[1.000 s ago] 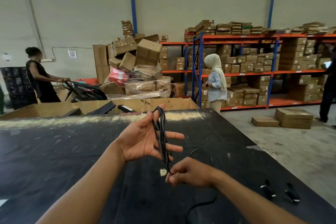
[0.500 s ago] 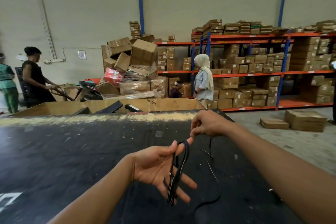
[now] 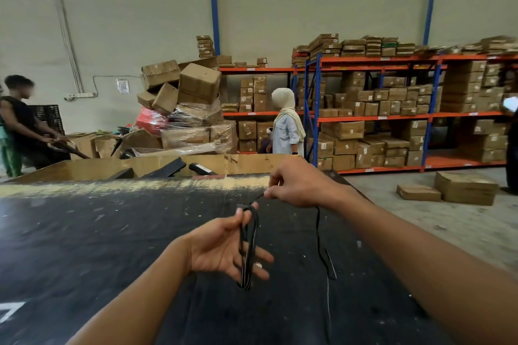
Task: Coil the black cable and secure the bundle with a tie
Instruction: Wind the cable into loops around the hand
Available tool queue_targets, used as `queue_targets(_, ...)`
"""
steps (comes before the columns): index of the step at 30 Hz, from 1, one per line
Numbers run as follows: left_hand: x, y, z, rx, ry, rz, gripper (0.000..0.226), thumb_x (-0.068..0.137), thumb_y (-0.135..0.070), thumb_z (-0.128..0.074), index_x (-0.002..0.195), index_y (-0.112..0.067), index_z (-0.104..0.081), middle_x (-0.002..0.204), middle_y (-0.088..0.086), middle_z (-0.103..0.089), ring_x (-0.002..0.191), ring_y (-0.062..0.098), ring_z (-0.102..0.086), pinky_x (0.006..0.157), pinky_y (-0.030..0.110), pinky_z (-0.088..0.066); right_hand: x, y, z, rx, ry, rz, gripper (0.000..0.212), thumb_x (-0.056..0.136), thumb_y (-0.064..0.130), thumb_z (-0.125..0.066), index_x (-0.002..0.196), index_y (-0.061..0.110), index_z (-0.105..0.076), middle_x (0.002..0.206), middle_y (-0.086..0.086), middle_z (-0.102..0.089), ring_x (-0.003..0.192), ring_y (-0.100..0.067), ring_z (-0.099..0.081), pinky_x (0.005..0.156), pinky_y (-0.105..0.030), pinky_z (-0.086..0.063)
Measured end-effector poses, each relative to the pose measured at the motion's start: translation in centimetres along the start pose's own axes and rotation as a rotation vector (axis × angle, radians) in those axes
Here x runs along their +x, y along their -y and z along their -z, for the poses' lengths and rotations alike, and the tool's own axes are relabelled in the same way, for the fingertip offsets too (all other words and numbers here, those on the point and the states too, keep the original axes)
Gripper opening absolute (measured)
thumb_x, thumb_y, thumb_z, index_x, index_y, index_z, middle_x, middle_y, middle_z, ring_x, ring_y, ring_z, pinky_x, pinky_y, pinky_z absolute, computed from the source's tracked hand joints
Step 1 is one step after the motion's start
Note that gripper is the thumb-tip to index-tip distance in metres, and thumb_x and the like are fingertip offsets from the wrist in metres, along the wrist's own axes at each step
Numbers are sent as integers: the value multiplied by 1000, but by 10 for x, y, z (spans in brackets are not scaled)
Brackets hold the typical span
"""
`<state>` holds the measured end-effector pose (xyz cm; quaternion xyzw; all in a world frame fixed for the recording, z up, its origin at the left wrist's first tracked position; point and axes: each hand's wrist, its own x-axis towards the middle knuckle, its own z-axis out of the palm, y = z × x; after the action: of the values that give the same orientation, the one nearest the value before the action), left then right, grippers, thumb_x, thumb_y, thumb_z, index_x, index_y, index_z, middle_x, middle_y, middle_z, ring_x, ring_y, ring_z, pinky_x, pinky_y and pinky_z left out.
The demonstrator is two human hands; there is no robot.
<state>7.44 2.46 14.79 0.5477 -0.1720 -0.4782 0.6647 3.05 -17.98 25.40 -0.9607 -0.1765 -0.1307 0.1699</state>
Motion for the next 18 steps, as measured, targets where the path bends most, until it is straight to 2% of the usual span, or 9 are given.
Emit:
queue_targets(4,-12,-14,5,-104,-74,-131,63,87,-59,-37,131,-16,-53,140,36,-45,123,59,-43,95,70,-37,-22,15,-16,199,74,-39,19,92,28,-62,87,14,-74,63,4,-67,57,-6,-64,58,-29,-54)
queue_targets(7,-20,-23,6,-117,-82,-232,58,90,-58,-32,103,-19,-72,143,35,-42,129,59,-38,95,69,-37,-37,19,-33,337,156,-96,20,95,26,-57,91,14,-72,63,1,-69,51,-4,-63,55,-26,-54)
queue_targets(9,-23,-28,6,-160,-75,-284,61,94,-58,-26,92,-22,-75,145,36,-37,125,59,-43,91,70,-42,-45,22,-45,439,223,-131,20,97,26,-55,93,12,-69,64,1,-69,51,-4,-64,52,-22,-52)
queue_targets(14,-24,-36,7,-199,-139,-339,46,93,-55,-32,118,-25,-56,138,39,-44,116,60,-50,83,71,-48,-65,25,-74,665,357,-152,20,99,19,-48,89,7,-61,65,-2,-67,50,-12,-63,51,-22,-50)
queue_targets(18,-24,-37,10,-222,-138,-366,54,95,-55,-28,136,-25,-44,137,38,-46,118,59,-49,89,72,-43,-78,24,-93,754,490,-181,24,101,19,-41,92,8,-60,70,-4,-66,54,-9,-63,51,-20,-47)
